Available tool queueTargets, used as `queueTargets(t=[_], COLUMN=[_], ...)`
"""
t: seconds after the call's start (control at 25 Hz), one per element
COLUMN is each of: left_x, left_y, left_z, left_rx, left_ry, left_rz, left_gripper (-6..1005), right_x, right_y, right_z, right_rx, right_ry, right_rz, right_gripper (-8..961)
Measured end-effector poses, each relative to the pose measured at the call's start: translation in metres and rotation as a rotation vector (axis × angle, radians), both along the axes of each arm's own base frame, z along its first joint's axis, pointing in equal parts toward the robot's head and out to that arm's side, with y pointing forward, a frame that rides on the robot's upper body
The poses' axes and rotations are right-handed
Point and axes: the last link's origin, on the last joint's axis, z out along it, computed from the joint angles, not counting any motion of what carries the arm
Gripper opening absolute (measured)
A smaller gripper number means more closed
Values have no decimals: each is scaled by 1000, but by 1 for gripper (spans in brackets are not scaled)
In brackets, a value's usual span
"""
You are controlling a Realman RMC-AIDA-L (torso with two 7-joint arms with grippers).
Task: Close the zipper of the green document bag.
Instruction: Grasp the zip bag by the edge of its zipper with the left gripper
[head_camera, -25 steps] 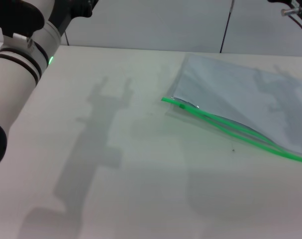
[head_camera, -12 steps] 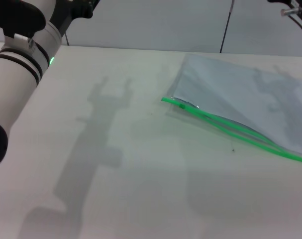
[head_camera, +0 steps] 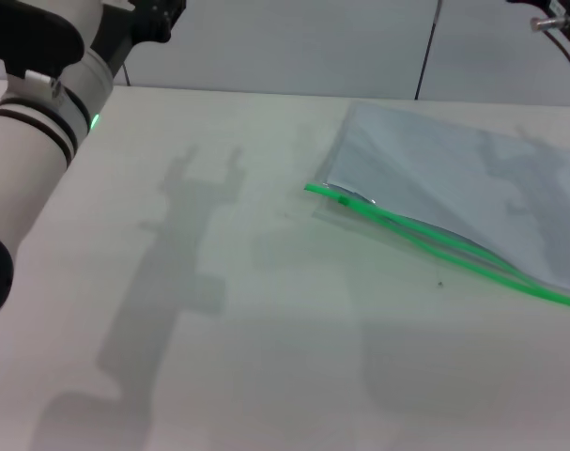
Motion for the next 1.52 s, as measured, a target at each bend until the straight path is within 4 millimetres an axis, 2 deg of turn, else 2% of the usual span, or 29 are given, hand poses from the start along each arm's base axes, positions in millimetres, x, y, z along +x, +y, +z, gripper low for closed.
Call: queueTargets(t=[0.56, 1.12, 1.52], left_x=[-11, -7, -12], left_y=[0, 1, -2], left_z=[5, 6, 8], left_rx=[11, 14, 20], left_ry=[-32, -31, -32], left_rz=[35, 24, 38], left_gripper=[649, 647, 646], right_x=[-4, 4, 3], right_y=[2, 0, 1], right_z=[-2, -2, -2], right_rx=[-7, 3, 4], right_ry=[-12, 6, 6], right_rz=[11, 4, 6], right_gripper=[573, 573, 572])
